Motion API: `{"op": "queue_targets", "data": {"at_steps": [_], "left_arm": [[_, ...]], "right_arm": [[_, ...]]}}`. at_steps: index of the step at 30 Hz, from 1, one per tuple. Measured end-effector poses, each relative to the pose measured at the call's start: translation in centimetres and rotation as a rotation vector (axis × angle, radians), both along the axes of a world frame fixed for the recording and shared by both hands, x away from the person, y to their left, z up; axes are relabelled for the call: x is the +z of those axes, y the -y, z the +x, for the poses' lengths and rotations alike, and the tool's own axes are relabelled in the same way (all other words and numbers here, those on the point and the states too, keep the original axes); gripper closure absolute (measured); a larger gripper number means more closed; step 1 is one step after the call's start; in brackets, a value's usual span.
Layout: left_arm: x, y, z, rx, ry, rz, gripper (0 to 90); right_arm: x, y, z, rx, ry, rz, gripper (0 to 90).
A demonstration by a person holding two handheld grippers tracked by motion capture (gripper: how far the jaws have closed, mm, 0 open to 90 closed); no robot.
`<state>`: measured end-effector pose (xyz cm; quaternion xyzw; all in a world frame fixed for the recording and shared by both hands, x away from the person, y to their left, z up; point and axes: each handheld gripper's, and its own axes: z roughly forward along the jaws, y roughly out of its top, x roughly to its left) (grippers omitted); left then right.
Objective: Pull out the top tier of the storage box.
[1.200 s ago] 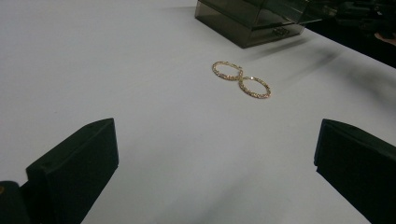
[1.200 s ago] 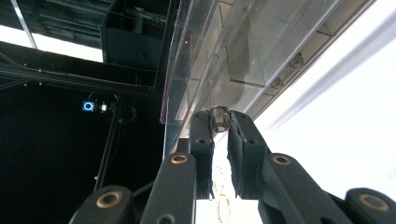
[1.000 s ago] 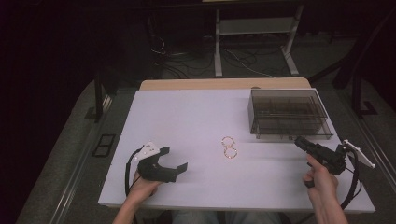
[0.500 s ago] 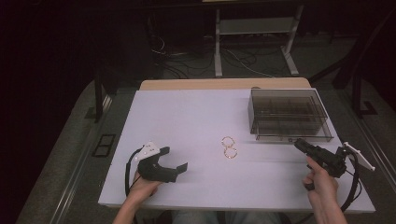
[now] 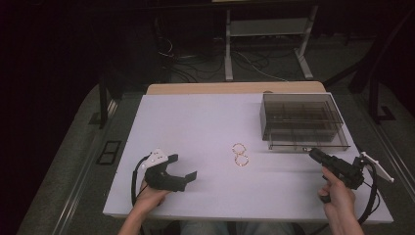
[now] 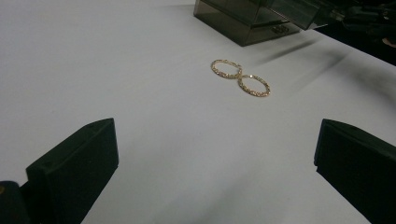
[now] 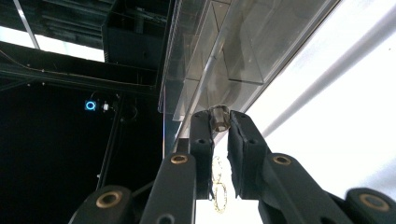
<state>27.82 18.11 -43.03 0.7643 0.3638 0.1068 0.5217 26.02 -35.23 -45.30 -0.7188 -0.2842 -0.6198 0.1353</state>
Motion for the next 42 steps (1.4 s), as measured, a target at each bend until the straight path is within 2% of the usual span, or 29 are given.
{"op": "queue_targets", "data": {"at_steps": [6, 12, 21, 35, 38, 42], "left_arm": [[0.0, 0.0, 0.0, 0.0, 0.0, 0.001, 0.0], [0.0, 0.0, 0.0, 0.006, 0.003, -0.005, 0.0], [0.1, -0.2, -0.1, 0.005, 0.004, -0.005, 0.0], [0.1, -0.2, -0.1, 0.008, 0.001, -0.01, 0.0], [0.1, -0.2, -0.1, 0.009, 0.002, -0.013, 0.0], [0.1, -0.2, -0.1, 0.009, 0.003, -0.01, 0.0]], "right_arm": [[-0.1, 0.0, 0.0, 0.004, 0.004, -0.003, 75.8], [0.7, 0.1, -0.3, -0.001, 0.005, -0.086, 68.2], [2.2, -0.1, -0.8, 0.027, 0.03, -0.168, 62.2], [6.0, -2.1, 0.0, 0.223, 0.104, -0.328, 51.4], [6.8, -2.6, 0.3, 0.265, 0.116, -0.371, 47.0], [7.7, -3.4, 0.7, 0.321, 0.134, -0.449, 36.2]]}}
